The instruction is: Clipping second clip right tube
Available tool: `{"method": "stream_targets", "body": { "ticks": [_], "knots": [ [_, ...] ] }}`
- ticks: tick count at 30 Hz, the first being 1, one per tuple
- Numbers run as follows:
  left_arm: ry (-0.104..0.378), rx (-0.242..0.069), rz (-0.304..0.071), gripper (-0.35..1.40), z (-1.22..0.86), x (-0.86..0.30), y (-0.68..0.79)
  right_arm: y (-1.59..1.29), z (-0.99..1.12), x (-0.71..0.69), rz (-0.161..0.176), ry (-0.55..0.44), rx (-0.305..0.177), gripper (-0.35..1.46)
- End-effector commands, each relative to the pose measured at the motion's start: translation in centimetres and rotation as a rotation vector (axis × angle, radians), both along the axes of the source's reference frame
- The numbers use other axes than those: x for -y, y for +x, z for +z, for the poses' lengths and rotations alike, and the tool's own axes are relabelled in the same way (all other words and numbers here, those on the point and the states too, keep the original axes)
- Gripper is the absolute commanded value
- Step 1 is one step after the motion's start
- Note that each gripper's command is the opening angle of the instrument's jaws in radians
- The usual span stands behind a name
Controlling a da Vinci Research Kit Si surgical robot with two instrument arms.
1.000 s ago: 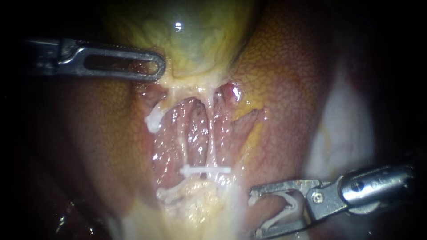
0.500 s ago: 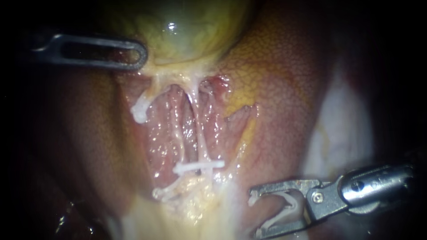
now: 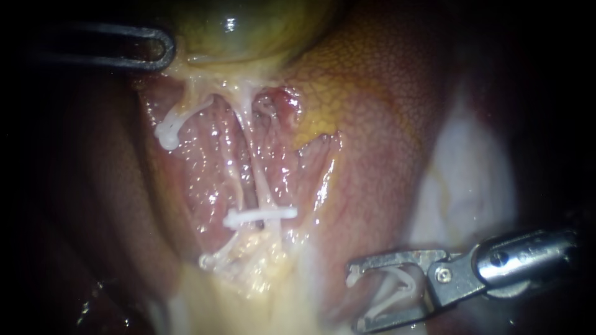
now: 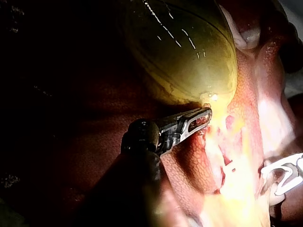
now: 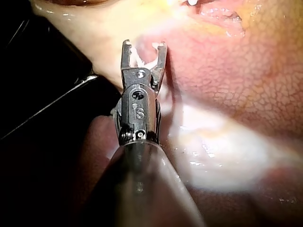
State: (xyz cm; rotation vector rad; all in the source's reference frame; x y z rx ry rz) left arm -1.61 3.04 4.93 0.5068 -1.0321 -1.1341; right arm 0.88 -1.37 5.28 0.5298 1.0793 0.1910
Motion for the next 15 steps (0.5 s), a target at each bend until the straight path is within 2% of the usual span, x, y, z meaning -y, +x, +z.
{"method": "stream_targets", "body": {
  "ticks": [1,6,15],
  "knots": [
    [0.0,-0.001,-0.001,-0.35,0.01,0.0,0.0,0.01,-0.03,-0.04,-0.002,0.006,-0.002,0.46],
    [-0.001,-0.005,-0.006,-0.35,0.02,0.01,-0.01,0.1,-0.16,-0.26,-0.002,0.033,-0.01,0.48],
    [-0.001,-0.004,-0.005,-0.35,0.03,0.03,-0.04,0.26,-0.28,-0.53,0.043,0.066,-0.046,0.49]
  ]
}}
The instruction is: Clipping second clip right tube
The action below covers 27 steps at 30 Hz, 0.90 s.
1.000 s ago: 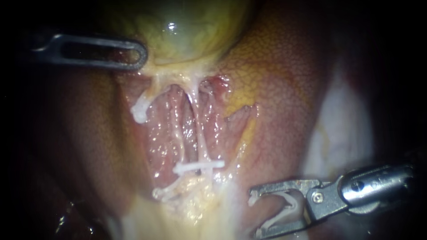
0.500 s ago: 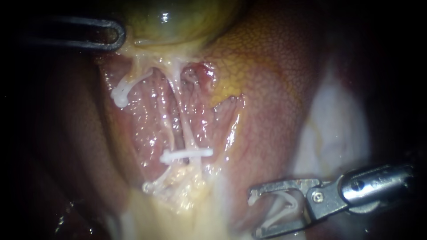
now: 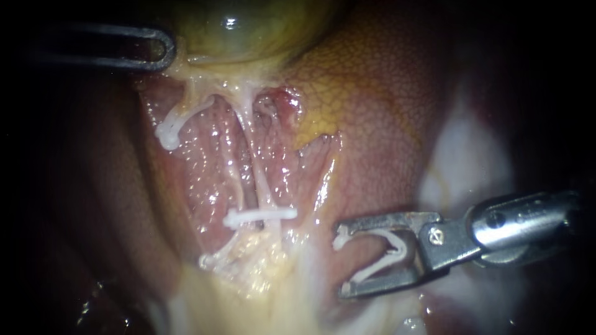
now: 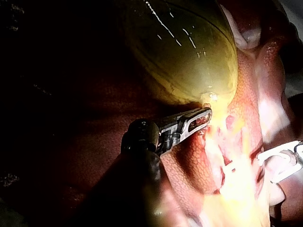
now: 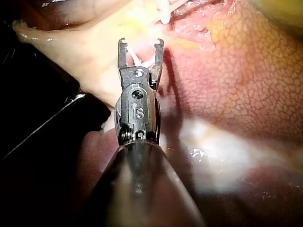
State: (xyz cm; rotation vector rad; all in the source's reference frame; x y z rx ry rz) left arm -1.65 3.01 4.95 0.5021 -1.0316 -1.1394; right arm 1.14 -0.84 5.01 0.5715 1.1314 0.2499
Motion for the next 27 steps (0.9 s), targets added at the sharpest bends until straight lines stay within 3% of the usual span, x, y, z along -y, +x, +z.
{"method": "stream_targets", "body": {
  "ticks": [1,10,21,27],
  "knots": [
    [0.0,0.001,0.002,-0.35,0.0,0.0,0.0,0.02,-0.01,-0.02,0.006,0.01,0.002,0.5],
    [0.0,0.002,0.004,-0.35,0.01,0.01,-0.01,0.14,0.08,-0.27,0.071,0.086,0.006,0.5],
    [0.001,0.004,0.005,-0.35,0.01,0.02,-0.02,0.34,0.28,-0.44,0.147,0.203,0.022,0.5],
    [0.001,0.004,0.005,-0.35,0.01,0.02,-0.02,0.44,0.36,-0.49,0.169,0.251,0.018,0.5]
  ]
}}
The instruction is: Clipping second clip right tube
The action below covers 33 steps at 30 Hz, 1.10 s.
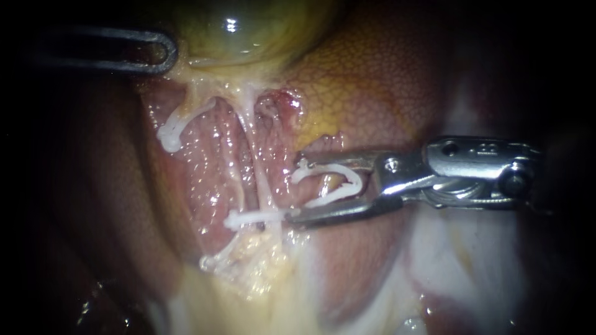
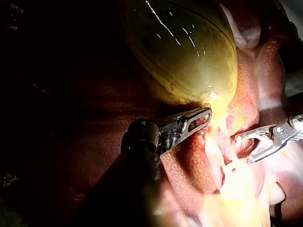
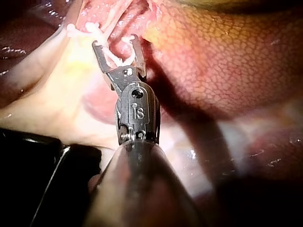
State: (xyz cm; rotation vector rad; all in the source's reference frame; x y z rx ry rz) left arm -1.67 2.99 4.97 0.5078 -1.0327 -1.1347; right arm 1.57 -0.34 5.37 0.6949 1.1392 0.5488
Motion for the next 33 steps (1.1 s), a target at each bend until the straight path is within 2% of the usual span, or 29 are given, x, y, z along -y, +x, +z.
{"method": "stream_targets", "body": {
  "ticks": [1,10,13,21,24,33],
  "knots": [
    [0.0,0.0,0.0,-0.35,0.0,0.0,0.0,0.02,0.01,-0.01,0.002,0.005,-0.003,0.5],
    [0.0,0.001,0.001,-0.35,0.0,0.01,-0.01,0.23,0.08,-0.02,0.013,0.061,-0.039,0.5],
    [0.0,0.0,0.0,-0.35,0.0,0.01,-0.02,0.3,0.12,0.0,0.016,0.093,-0.064,0.5],
    [0.0,0.0,0.0,-0.35,0.0,0.02,-0.03,0.39,0.19,0.04,0.018,0.181,-0.167,0.49],
    [0.0,0.0,0.0,-0.35,0.0,0.02,-0.03,0.41,0.21,0.07,0.005,0.195,-0.204,0.49],
    [0.0,0.001,0.0,-0.35,0.0,0.02,-0.05,0.46,0.26,0.18,-0.028,0.249,-0.364,0.46]
  ]
}}
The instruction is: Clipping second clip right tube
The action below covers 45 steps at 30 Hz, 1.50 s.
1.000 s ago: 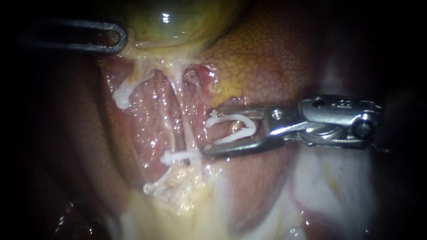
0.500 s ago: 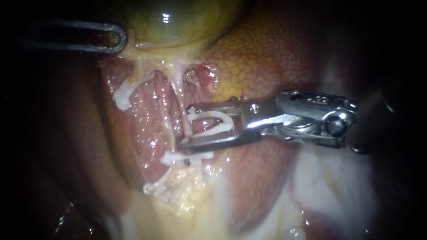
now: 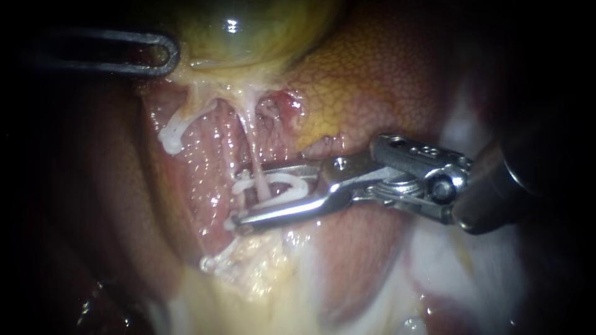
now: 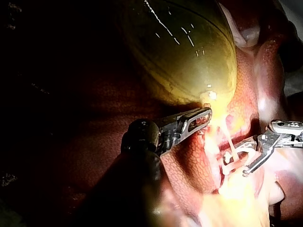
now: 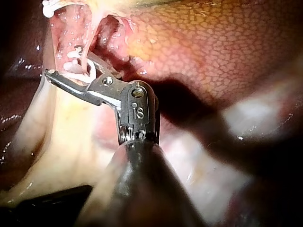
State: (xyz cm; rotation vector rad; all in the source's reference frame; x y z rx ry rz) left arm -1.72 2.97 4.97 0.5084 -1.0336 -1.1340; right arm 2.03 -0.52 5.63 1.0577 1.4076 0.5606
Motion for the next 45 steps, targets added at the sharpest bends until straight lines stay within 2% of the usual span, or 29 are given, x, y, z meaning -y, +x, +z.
{"method": "stream_targets", "body": {
  "ticks": [1,7,13,17,25,26,27,45],
  "knots": [
    [0.0,0.0,0.0,-0.35,0.0,0.0,0.0,0.0,0.0,0.02,-0.005,-0.001,-0.02,0.45],
    [0.001,0.001,0.001,-0.35,0.01,0.01,-0.01,0.07,-0.07,0.08,-0.018,0.014,-0.096,0.42],
    [0.001,0.001,0.001,-0.35,0.01,0.01,-0.02,0.13,-0.09,0.09,-0.03,0.014,-0.105,0.35],
    [0.001,0.001,0.001,-0.35,0.01,0.01,-0.02,0.14,-0.05,0.06,-0.02,0.014,-0.098,0.21],
    [0.001,0.001,0.001,-0.35,0.01,0.01,-0.02,0.11,0.0,0.01,-0.02,0.014,-0.098,-0.13],
    [0.001,0.001,0.001,-0.35,0.01,0.0,-0.02,0.11,0.01,0.01,-0.02,0.014,-0.098,-0.19],
    [0.001,0.001,0.001,-0.35,0.01,0.0,-0.02,0.1,0.01,0.01,-0.021,0.014,-0.099,-0.35],
    [0.001,0.001,0.001,-0.35,0.02,0.0,-0.02,0.09,0.08,0.01,-0.026,0.033,-0.092,-0.35]
  ]
}}
